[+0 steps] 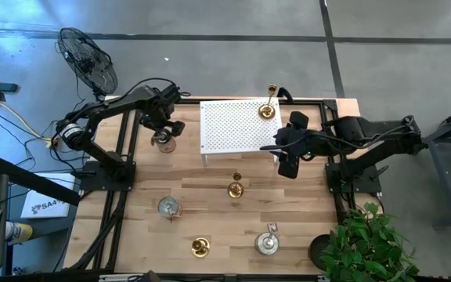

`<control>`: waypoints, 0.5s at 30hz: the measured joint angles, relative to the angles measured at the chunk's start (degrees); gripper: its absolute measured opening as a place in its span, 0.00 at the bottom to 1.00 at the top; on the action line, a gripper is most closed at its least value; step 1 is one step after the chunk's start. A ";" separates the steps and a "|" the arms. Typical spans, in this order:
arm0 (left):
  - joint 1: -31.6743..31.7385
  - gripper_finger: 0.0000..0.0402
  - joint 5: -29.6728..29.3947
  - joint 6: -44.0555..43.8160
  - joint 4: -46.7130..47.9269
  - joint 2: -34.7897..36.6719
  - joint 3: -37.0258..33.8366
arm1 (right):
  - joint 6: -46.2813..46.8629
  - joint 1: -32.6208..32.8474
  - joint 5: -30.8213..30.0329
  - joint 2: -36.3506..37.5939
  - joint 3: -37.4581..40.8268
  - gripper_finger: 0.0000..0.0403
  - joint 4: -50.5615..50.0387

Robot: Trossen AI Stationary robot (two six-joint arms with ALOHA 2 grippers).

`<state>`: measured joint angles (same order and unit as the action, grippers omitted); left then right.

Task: Pick & Place candle stick holders
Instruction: Put the top silver candle on the shelf aligned with the gold candle holder

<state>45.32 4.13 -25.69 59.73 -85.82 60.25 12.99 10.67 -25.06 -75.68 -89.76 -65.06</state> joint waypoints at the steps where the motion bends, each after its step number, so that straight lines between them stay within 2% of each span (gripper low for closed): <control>1: 0.00 0.99 0.00 0.46 0.22 0.00 0.00 | 0.00 0.01 -0.02 0.00 0.00 0.56 0.00; 7: 0.00 0.99 0.31 9.81 0.46 0.00 0.00 | -0.39 0.01 -0.02 0.00 0.00 0.56 0.00; 15: 0.00 0.99 1.39 10.02 4.06 0.00 0.00 | -0.44 0.01 -0.03 0.00 0.00 0.56 0.00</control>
<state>45.32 5.52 -15.67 63.79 -85.82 60.25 12.56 10.68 -25.09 -75.68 -89.76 -65.06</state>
